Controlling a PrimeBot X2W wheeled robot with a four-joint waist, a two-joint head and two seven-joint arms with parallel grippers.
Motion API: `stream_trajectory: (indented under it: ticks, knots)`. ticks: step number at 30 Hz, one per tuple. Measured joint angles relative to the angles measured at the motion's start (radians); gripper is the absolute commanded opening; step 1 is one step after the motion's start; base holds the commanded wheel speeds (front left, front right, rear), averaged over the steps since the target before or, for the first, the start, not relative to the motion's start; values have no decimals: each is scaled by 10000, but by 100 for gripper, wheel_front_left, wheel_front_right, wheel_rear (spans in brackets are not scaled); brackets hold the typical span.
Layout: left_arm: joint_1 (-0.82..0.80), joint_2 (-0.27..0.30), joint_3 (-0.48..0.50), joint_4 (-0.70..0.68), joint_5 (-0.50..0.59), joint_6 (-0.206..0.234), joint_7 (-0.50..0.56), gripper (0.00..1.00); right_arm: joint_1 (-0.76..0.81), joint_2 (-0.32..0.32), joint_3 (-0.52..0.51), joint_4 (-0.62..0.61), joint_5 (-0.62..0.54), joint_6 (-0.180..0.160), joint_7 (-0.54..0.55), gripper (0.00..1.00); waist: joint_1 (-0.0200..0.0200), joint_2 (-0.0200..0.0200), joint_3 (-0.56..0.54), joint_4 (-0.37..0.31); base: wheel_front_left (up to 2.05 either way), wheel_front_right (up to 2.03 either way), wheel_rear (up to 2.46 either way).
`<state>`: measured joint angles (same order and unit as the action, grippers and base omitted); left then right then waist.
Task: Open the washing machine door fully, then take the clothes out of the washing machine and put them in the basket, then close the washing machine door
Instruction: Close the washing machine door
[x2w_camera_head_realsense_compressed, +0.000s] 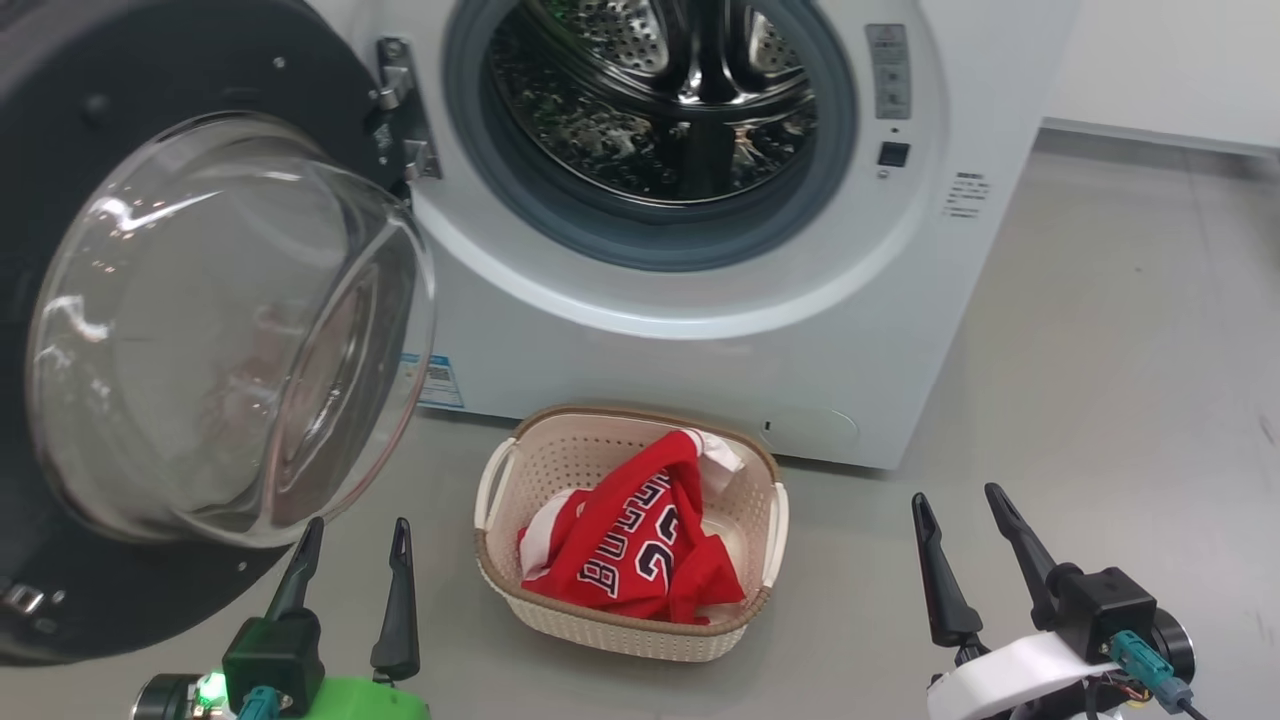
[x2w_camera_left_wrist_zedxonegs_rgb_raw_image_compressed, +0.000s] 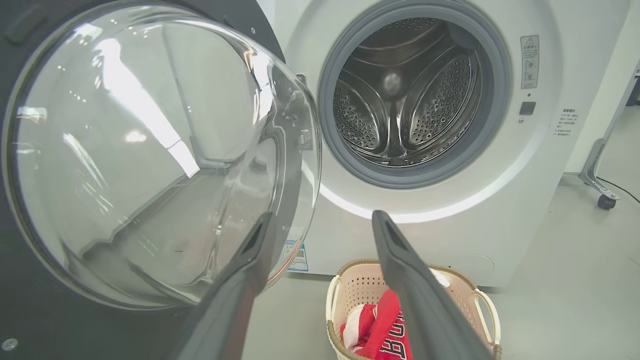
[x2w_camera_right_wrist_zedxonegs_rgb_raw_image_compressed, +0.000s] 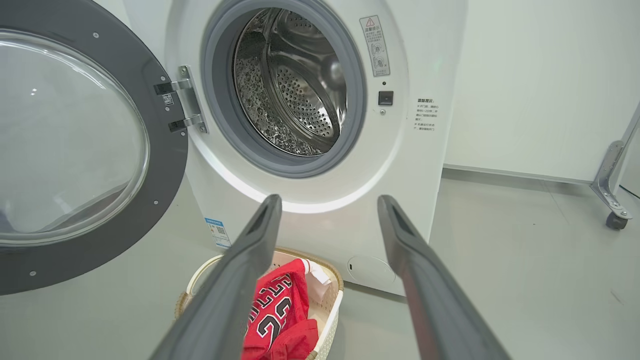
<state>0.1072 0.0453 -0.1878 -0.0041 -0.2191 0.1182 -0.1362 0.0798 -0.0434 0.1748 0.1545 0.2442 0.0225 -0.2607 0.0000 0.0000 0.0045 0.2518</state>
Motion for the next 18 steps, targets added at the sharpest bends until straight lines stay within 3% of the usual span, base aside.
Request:
stream_trajectory:
  ticks: [11, 18]
  knots:
    - [13, 2, 52, -2, -52, 0, 0, 100, 128, 17, 240, 38, 0, 12, 0, 100, 0, 0, -161, 1075, 0, 0, 0]
    - [153, 2, 253, -8, -69, 0, -4, 100, 127, 25, 428, 123, 10, 23, 0, 100, 0, 0, -290, 1390, 0, 0, 0]
